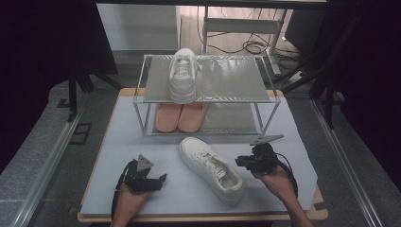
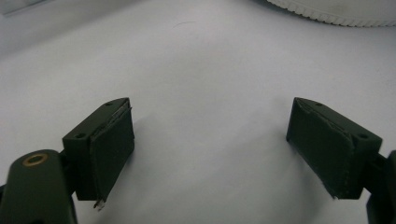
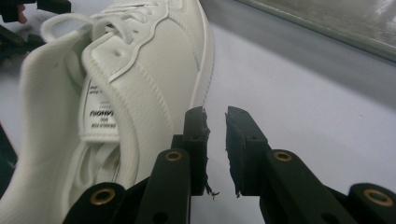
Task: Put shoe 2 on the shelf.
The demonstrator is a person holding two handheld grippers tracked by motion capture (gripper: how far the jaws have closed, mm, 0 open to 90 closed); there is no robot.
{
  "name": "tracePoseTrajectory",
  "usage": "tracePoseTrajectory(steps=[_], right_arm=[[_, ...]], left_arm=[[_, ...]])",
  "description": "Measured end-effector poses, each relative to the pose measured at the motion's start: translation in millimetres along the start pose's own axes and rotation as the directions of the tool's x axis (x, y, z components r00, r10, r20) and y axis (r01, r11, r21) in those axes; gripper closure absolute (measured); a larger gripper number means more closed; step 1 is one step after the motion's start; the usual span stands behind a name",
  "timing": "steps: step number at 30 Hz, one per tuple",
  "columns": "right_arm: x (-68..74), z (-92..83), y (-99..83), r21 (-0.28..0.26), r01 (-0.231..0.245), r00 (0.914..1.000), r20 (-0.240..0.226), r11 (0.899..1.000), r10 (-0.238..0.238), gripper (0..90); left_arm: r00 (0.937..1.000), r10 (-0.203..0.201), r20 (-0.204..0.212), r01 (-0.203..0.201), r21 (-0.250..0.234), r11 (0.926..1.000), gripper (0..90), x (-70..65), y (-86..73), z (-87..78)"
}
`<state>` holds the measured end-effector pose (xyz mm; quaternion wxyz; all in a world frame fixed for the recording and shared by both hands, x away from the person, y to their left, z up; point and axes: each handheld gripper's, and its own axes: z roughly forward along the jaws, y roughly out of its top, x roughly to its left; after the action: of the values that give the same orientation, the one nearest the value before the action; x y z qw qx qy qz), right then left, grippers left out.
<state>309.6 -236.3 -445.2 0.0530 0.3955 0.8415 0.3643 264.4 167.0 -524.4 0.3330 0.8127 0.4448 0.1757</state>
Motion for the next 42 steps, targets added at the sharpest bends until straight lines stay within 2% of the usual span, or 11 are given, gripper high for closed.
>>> tracePoseTrajectory(steps=[8,14,20,35,39,42], right_arm=[[8.5,-18.3,-4.1,0.007,0.021,0.9997,-0.016,1.0,-0.021,75.4],[22.1,-22.1,-0.7,0.023,0.061,0.9973,-0.043,0.998,-0.06,73.4],[29.8,-14.7,4.4,0.063,0.087,0.9949,-0.057,0.994,-0.083,69.9],[29.6,8.4,9.9,0.167,0.109,0.9931,-0.063,0.98,-0.099,62.7],[29.3,14.4,13.6,0.198,0.104,0.9936,-0.063,0.975,-0.093,63.8],[30.5,14.8,16.8,0.223,0.102,0.9942,-0.057,0.97,-0.092,69.9]], left_arm=[[1.0,-0.003,-0.001,0.003,-0.003,1.0,15.0,-0.4,0.0,0.2],[1.0,-0.003,-0.001,0.003,-0.003,1.0,15.1,-0.4,0.0,0.2],[1.0,-0.003,-0.002,0.003,-0.003,1.0,15.1,-0.4,-0.1,0.2],[1.0,0.0,-0.003,0.0,-0.004,1.0,15.1,-0.4,0.0,0.1],[1.0,0.004,-0.001,-0.004,-0.001,1.0,15.1,0.0,0.0,-0.1],[1.0,0.004,-0.001,-0.004,-0.001,1.0,15.1,0.0,0.0,-0.1]])
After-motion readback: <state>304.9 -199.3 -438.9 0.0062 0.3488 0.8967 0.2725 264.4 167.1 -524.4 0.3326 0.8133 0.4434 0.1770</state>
